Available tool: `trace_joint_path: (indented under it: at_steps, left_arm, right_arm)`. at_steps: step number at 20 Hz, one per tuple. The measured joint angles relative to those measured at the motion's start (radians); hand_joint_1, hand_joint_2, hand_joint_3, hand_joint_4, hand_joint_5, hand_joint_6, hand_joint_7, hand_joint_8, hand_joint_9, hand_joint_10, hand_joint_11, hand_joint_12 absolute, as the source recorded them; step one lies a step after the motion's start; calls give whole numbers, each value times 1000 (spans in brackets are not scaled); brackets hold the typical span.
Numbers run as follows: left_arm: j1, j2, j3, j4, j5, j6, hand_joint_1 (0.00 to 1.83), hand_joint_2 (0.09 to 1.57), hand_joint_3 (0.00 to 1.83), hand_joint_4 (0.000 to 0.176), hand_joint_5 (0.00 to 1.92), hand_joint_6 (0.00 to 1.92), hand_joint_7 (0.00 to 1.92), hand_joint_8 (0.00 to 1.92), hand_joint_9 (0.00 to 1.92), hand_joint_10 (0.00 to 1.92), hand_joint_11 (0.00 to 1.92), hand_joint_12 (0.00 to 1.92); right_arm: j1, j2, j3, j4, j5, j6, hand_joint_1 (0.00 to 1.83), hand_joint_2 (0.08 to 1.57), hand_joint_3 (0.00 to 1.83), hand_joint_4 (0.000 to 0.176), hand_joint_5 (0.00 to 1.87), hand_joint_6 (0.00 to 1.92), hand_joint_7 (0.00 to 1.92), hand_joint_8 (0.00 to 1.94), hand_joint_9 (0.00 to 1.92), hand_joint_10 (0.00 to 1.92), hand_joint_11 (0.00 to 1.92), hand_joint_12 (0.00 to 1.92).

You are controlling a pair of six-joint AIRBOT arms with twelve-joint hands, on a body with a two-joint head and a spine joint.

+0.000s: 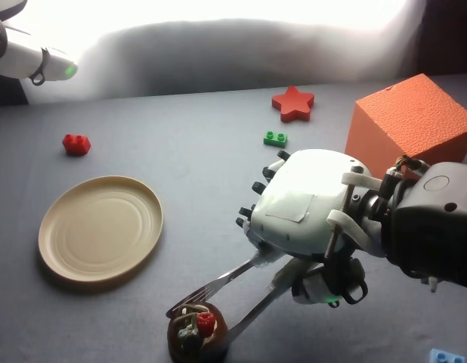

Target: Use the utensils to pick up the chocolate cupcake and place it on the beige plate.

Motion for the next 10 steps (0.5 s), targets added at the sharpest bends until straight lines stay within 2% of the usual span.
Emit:
trace_joint_path:
  at_steps: [4,7,8,9,10]
  left_arm:
    - [0,0,0,0,0,0,80,1132,1,0,13,2,0,0,0,0,0,0]
    - [0,0,0,0,0,0,82,1131,0,0,12,2,0,0,0,0,0,0]
    - [0,0,0,0,0,0,92,1131,0,0,9,1,0,0,0,0,0,0]
    - [0,0,0,0,0,0,90,1130,0,0,6,0,0,0,0,0,0,0]
    - [0,0,0,0,0,0,89,1129,0,0,8,1,0,0,0,0,0,0]
  right_arm:
    - [0,0,0,-1,8,56,1196,1167,0,0,888,1060,881,1256,700,1180,415,1593]
    - [2,0,0,0,19,93,1197,1167,0,0,900,1036,871,1278,680,1193,326,1659]
    - [9,0,0,4,25,108,1197,1165,0,0,901,1042,876,1262,678,1176,320,1638]
    - [16,2,0,5,29,112,1186,1183,5,0,845,1127,854,1292,644,1155,332,1584]
    - [27,3,0,5,32,116,1191,1179,0,0,854,1111,872,1267,654,1129,347,1523]
